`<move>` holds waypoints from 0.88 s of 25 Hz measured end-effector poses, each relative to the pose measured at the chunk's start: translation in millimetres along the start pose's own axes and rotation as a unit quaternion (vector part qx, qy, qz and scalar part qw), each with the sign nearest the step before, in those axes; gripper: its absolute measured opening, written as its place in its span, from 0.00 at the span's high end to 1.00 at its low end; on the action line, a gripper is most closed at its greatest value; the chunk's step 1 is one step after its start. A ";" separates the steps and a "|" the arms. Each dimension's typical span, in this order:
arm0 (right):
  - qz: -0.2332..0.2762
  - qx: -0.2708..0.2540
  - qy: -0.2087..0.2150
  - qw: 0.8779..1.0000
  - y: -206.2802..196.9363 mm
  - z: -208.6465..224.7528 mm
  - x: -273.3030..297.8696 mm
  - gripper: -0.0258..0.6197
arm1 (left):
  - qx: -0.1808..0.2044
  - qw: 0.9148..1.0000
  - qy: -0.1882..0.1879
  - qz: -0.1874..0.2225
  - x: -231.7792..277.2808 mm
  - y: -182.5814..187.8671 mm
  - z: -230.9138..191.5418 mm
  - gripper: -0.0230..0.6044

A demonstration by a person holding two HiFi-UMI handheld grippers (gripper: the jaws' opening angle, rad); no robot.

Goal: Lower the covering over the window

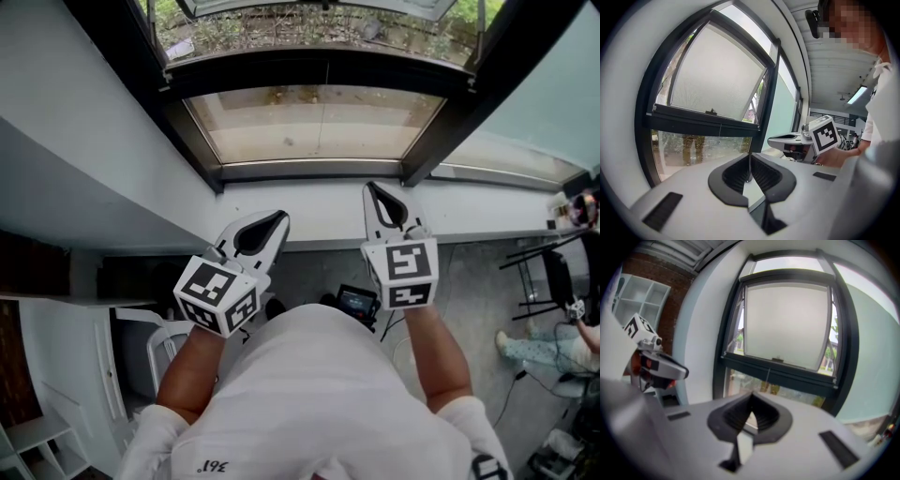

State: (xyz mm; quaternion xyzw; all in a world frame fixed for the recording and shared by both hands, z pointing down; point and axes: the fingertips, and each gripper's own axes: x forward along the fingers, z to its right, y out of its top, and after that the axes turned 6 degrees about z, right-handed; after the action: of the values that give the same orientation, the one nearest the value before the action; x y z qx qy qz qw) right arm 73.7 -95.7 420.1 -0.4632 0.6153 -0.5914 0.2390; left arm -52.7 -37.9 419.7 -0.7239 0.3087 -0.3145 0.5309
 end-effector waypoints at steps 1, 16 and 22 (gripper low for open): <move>-0.001 0.004 0.003 1.000 -0.3 -0.4 0.2 0.92 | 0.000 1.000 0.000 -0.001 0.0 -0.7 -0.1 0.92; -0.008 0.005 0.014 1.000 -2.4 -1.5 -0.7 0.93 | 0.000 1.000 -0.004 -0.008 3.4 -5.1 3.5 0.92; -0.008 -0.004 0.017 1.000 3.5 0.5 4.4 0.93 | -0.001 1.000 -0.006 -0.005 6.5 1.9 0.7 0.92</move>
State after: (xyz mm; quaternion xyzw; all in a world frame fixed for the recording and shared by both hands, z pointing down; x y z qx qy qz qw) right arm 71.0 -100.2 417.8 -0.4587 0.6183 -0.5984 0.2218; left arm -48.4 -43.1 418.6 -0.7274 0.3024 -0.3126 0.5307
